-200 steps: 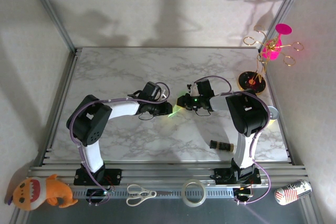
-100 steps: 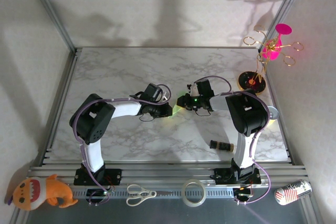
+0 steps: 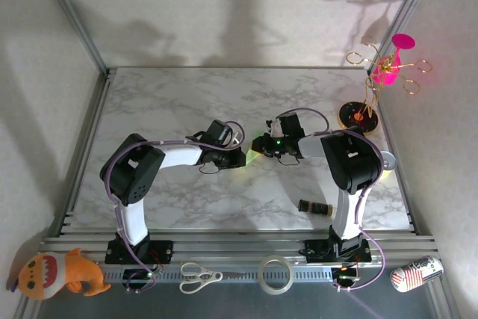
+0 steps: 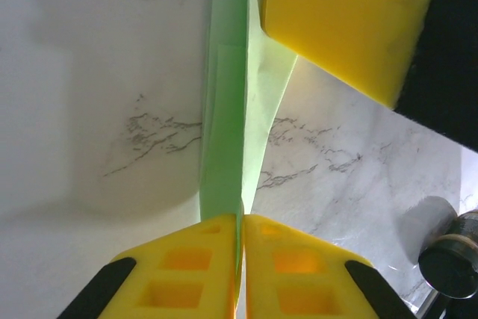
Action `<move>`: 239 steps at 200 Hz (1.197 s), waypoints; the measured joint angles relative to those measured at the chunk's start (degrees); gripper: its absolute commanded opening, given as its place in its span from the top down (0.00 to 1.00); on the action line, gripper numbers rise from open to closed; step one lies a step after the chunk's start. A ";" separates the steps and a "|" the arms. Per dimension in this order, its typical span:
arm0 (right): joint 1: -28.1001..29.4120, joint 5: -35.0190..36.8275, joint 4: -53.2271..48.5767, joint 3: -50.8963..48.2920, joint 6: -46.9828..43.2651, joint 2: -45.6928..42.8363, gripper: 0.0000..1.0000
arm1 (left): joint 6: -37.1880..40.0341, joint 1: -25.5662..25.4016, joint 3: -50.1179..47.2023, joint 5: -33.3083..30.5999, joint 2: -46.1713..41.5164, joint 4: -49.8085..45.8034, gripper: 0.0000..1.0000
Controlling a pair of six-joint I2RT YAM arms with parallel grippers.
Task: Fold a paper plane with a square sheet of paper (pick it up from the middle)
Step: Fold the wing for the fifth time at the center of the table.
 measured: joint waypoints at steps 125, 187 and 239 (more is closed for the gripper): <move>0.26 0.20 -1.77 1.11 -0.20 0.44 0.82 | 0.28 -0.17 0.00 -0.59 0.92 -0.57 0.84; 0.31 0.22 -3.02 1.86 -0.61 0.66 0.82 | 1.75 -0.15 1.68 -5.73 -3.91 -7.15 0.66; 0.35 0.26 -3.96 2.34 -1.29 0.74 0.82 | 0.31 -0.13 3.61 -5.81 -6.25 -5.33 0.77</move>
